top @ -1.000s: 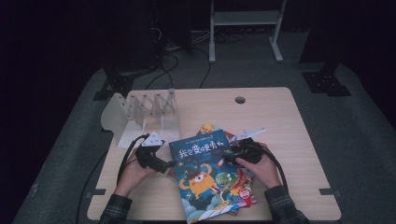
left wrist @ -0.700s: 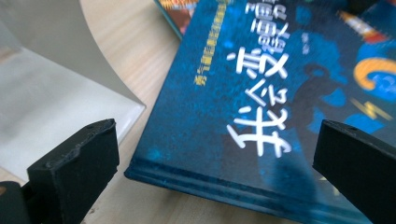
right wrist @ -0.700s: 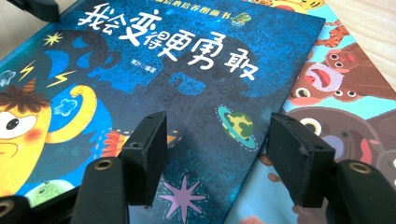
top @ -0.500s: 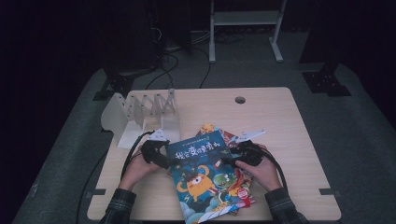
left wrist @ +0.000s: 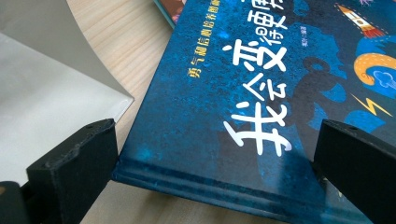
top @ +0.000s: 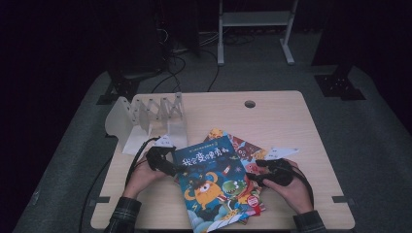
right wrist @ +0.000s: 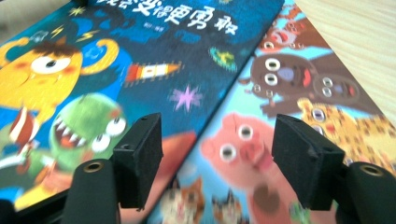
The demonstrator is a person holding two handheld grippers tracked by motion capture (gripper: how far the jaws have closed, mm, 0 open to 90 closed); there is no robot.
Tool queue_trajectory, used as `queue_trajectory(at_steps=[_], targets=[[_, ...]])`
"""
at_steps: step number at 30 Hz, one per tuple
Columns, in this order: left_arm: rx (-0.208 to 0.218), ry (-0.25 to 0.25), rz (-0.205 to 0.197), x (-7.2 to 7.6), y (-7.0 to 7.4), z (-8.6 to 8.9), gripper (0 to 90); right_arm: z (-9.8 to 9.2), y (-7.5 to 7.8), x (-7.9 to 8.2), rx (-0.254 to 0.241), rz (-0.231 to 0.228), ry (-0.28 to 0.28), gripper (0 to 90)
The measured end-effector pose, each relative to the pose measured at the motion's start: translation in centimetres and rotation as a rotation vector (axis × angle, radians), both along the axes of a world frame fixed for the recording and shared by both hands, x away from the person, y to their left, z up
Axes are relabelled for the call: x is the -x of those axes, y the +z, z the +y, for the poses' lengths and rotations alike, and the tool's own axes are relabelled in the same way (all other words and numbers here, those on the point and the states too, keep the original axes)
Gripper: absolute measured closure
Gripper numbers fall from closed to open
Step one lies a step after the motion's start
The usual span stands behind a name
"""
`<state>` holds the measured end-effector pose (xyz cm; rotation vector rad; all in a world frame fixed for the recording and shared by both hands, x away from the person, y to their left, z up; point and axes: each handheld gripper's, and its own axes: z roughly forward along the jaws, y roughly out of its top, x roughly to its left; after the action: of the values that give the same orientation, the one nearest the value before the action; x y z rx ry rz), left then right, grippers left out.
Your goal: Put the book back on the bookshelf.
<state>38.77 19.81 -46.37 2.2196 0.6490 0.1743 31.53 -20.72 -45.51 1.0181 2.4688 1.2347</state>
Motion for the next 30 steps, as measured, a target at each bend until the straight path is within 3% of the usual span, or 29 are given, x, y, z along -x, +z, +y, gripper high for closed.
queue_trajectory(at_steps=[13,19,26,30], targets=[[-0.004,0.0,-0.003,0.1,0.1,0.0,0.0,-3.1,-0.3,4.4,0.014,-0.015,-0.008,28.8],[-0.008,-0.001,-0.005,0.2,0.1,0.0,0.0,-3.6,-0.5,6.3,0.028,-0.004,-0.004,28.2],[-0.01,-0.001,-0.003,0.2,0.1,0.0,0.0,-4.0,-0.6,8.7,0.005,0.001,0.012,28.3],[-0.01,-0.002,-0.001,0.2,0.1,0.0,0.0,-3.5,-1.2,9.2,0.039,0.0,0.021,27.7]])
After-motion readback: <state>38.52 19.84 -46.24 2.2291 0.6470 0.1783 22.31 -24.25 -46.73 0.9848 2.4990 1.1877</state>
